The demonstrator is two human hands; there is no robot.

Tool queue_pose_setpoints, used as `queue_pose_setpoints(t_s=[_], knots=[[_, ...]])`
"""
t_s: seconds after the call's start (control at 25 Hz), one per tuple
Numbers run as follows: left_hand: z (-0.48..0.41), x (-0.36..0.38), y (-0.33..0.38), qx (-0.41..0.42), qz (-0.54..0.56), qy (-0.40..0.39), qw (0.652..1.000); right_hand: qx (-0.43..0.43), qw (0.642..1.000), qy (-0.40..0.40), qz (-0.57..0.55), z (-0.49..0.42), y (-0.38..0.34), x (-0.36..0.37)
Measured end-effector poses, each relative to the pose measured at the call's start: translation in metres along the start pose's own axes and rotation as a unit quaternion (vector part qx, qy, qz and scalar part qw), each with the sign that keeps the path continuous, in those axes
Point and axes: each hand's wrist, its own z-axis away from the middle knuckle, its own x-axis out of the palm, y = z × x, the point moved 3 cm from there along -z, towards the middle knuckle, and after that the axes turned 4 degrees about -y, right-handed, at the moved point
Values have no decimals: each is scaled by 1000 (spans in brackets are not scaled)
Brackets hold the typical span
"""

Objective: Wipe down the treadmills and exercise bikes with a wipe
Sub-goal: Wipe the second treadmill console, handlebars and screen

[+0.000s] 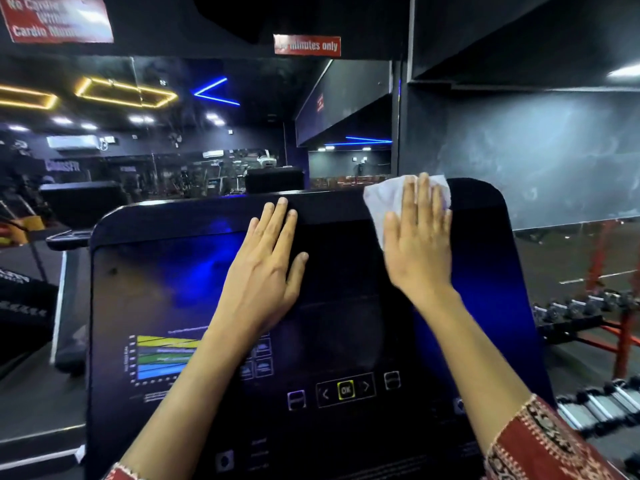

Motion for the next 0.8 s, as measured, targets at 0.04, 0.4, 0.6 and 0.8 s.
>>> queue_pose_setpoints(t_s=[0.04,0.4,0.6,0.8], knots=[[-3,3,5,2,0,-1,1000,-32,999,12,-9,2,-11,0],[-34,37,71,31,-4,5,999,5,1000,22,6,-3,91,-10],[-42,59,107,59,-8,11,998,-71,996,-3,-61,49,69,-5],[-49,66,118,43,-8,24,999,-58,997,45,-25,-17,96,-13]])
